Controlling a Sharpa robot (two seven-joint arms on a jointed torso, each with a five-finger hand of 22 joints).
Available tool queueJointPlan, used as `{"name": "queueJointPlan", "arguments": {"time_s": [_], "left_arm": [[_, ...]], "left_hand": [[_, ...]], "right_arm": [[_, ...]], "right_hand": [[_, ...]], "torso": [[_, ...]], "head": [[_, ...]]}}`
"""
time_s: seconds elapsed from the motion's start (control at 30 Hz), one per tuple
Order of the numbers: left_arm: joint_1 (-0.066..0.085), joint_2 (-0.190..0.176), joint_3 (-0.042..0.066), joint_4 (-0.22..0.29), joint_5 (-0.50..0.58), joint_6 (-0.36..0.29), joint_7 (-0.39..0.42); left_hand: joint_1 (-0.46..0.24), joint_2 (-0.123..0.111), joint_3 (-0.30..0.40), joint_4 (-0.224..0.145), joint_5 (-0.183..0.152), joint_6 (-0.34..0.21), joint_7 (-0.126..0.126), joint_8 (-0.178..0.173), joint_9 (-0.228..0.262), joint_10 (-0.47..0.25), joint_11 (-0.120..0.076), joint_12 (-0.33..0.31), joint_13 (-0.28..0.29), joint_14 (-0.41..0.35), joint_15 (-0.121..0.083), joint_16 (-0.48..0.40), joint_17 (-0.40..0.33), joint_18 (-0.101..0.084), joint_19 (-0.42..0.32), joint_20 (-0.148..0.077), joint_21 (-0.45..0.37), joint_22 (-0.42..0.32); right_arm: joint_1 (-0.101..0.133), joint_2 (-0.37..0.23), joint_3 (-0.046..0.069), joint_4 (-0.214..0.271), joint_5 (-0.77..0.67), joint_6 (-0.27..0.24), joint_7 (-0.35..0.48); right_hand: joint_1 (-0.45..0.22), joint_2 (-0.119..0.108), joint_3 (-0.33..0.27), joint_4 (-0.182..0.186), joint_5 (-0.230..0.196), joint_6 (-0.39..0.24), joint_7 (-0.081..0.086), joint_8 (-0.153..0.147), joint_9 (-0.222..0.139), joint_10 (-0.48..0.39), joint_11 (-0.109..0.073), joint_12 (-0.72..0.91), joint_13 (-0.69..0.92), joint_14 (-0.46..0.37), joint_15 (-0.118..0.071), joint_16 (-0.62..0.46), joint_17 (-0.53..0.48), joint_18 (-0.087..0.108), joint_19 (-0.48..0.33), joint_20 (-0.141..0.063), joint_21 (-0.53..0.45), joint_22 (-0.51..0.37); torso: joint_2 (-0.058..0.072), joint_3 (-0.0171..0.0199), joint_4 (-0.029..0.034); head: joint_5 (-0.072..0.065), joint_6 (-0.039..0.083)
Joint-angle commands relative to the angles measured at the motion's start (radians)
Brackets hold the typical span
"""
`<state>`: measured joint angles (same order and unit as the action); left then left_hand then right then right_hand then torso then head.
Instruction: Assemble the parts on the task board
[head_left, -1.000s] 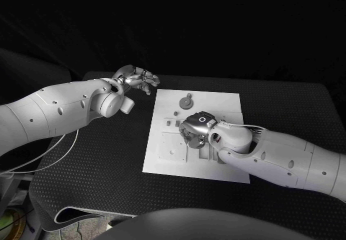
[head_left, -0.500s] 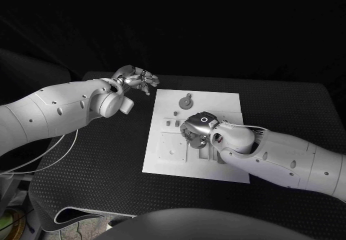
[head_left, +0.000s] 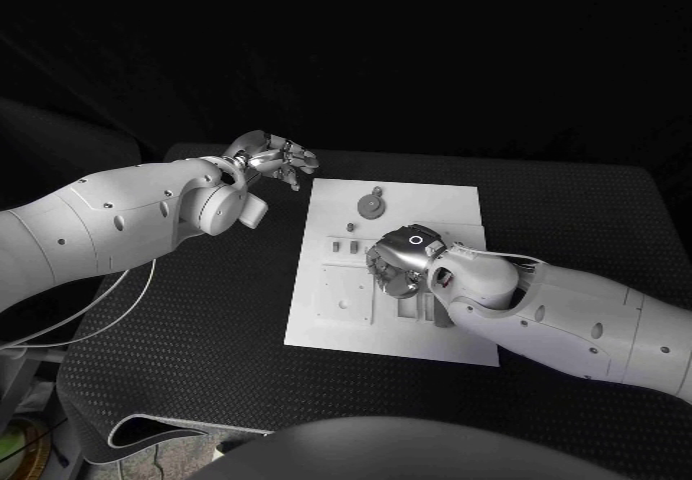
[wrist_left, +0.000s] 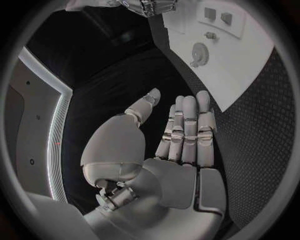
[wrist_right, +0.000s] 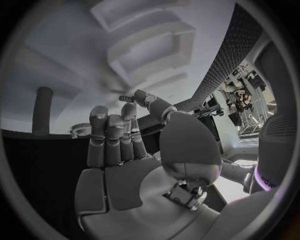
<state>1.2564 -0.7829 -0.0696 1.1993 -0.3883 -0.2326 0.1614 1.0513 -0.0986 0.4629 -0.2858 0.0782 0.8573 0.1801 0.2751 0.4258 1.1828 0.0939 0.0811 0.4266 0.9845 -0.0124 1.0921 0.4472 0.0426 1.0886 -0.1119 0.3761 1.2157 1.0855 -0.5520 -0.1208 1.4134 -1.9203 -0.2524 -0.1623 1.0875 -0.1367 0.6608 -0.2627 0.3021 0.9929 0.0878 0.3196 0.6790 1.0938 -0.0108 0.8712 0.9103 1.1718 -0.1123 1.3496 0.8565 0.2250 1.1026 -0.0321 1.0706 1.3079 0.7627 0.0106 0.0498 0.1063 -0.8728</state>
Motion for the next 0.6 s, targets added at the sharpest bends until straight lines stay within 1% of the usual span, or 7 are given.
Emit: {"name": "queueJointPlan", "arguments": {"time_s": [0.03,0.17,0.3,0.37,0.43,0.47,0.6], "left_arm": [[0.001,0.001,0.0,0.001,-0.005,0.016,0.004],[0.001,0.0,0.0,0.001,-0.005,0.019,0.003],[0.001,-0.001,0.0,0.002,-0.005,0.022,0.004],[0.001,-0.003,0.0,0.003,-0.004,0.025,0.003],[0.001,-0.004,0.0,0.003,-0.002,0.028,0.002],[0.001,-0.004,0.0,0.003,0.0,0.031,0.002],[0.001,-0.006,0.0,0.004,0.002,0.033,0.002]], "left_hand": [[0.001,0.001,-0.007,-0.001,0.001,-0.001,0.007,-0.007,-0.001,-0.007,0.003,-0.005,0.001,0.007,0.002,-0.004,0.001,0.025,0.006,0.003,-0.005,0.001],[0.0,0.001,-0.007,-0.001,0.001,-0.002,0.007,-0.007,-0.002,-0.007,0.003,-0.005,0.001,0.007,0.002,-0.004,0.001,0.025,0.006,0.003,-0.005,0.001],[0.0,0.001,-0.008,0.0,0.001,-0.002,0.008,-0.007,-0.002,-0.007,0.003,-0.005,0.002,0.007,0.002,-0.004,0.001,0.025,0.006,0.003,-0.005,0.001],[-0.001,0.001,-0.008,0.0,0.001,-0.001,0.008,-0.007,-0.001,-0.007,0.003,-0.005,0.002,0.007,0.002,-0.004,0.001,0.025,0.007,0.003,-0.005,0.001],[-0.002,0.001,-0.008,0.0,0.0,-0.001,0.008,-0.006,-0.001,-0.008,0.003,-0.005,0.002,0.007,0.002,-0.004,0.002,0.025,0.007,0.003,-0.005,0.001],[-0.002,0.001,-0.009,0.001,0.0,-0.001,0.008,-0.006,-0.001,-0.008,0.003,-0.005,0.002,0.007,0.002,-0.004,0.002,0.025,0.007,0.003,-0.005,0.001],[-0.004,0.002,-0.009,0.001,0.001,0.001,0.007,-0.005,-0.001,-0.012,0.004,-0.008,0.002,0.007,0.003,-0.005,0.002,0.025,0.007,0.003,-0.006,0.001]], "right_arm": [[-0.001,-0.008,0.0,0.011,0.018,-0.027,0.014],[-0.001,-0.026,0.004,0.031,0.047,-0.049,0.026],[0.0,-0.043,0.016,0.048,0.094,-0.086,0.05],[0.0,-0.055,0.03,0.057,0.158,-0.114,0.069],[0.0,-0.06,0.043,0.061,0.184,-0.116,0.074],[0.0,-0.064,0.053,0.063,0.228,-0.116,0.081],[0.0,-0.075,0.08,0.068,0.335,-0.123,0.103]], "right_hand": [[-0.001,0.011,0.0,-0.005,0.0,0.019,0.01,-0.003,0.002,0.006,-0.001,0.004,-0.001,0.007,-0.003,0.003,-0.001,0.037,0.003,-0.008,0.002,0.016],[-0.002,0.01,0.0,-0.005,0.0,0.019,0.01,-0.003,0.002,0.007,-0.001,0.004,-0.003,0.007,-0.003,0.002,-0.001,0.037,0.003,-0.008,0.002,0.015],[-0.004,0.009,0.001,-0.004,0.001,0.018,0.01,-0.005,0.002,0.006,-0.001,0.002,-0.004,0.007,-0.004,0.0,-0.002,0.037,0.003,-0.009,0.001,0.015],[-0.004,0.009,0.002,-0.003,0.001,0.018,0.01,-0.006,0.002,0.006,-0.001,0.0,-0.006,0.007,-0.004,-0.001,-0.003,0.037,0.003,-0.009,0.001,0.014],[-0.004,0.01,0.003,-0.003,0.001,0.017,0.01,-0.007,0.002,0.006,-0.001,-0.001,-0.007,0.007,-0.004,-0.002,-0.003,0.037,0.004,-0.01,0.0,0.014],[-0.005,0.009,0.004,-0.002,0.001,0.016,0.01,-0.008,0.001,0.006,-0.001,-0.003,-0.009,0.007,-0.004,-0.004,-0.004,0.037,0.003,-0.01,-0.001,0.013],[-0.006,0.011,0.006,0.0,0.001,0.012,0.011,-0.013,0.001,0.005,0.0,-0.01,-0.015,0.006,-0.003,-0.009,-0.007,0.037,0.003,-0.011,-0.005,0.011]], "torso": [[0.0,-0.0002,0.0003],[0.0,0.0001,-0.0002],[-0.001,-0.0004,-0.0004],[-0.001,-0.0004,-0.0004],[0.0,-0.0003,0.0],[-0.001,-0.0001,0.0],[-0.001,-0.0002,0.0006]], "head": [[-0.001,0.0],[0.0,0.0],[-0.002,0.0],[-0.002,0.0],[-0.003,0.0],[-0.002,0.002],[-0.004,0.008]]}}
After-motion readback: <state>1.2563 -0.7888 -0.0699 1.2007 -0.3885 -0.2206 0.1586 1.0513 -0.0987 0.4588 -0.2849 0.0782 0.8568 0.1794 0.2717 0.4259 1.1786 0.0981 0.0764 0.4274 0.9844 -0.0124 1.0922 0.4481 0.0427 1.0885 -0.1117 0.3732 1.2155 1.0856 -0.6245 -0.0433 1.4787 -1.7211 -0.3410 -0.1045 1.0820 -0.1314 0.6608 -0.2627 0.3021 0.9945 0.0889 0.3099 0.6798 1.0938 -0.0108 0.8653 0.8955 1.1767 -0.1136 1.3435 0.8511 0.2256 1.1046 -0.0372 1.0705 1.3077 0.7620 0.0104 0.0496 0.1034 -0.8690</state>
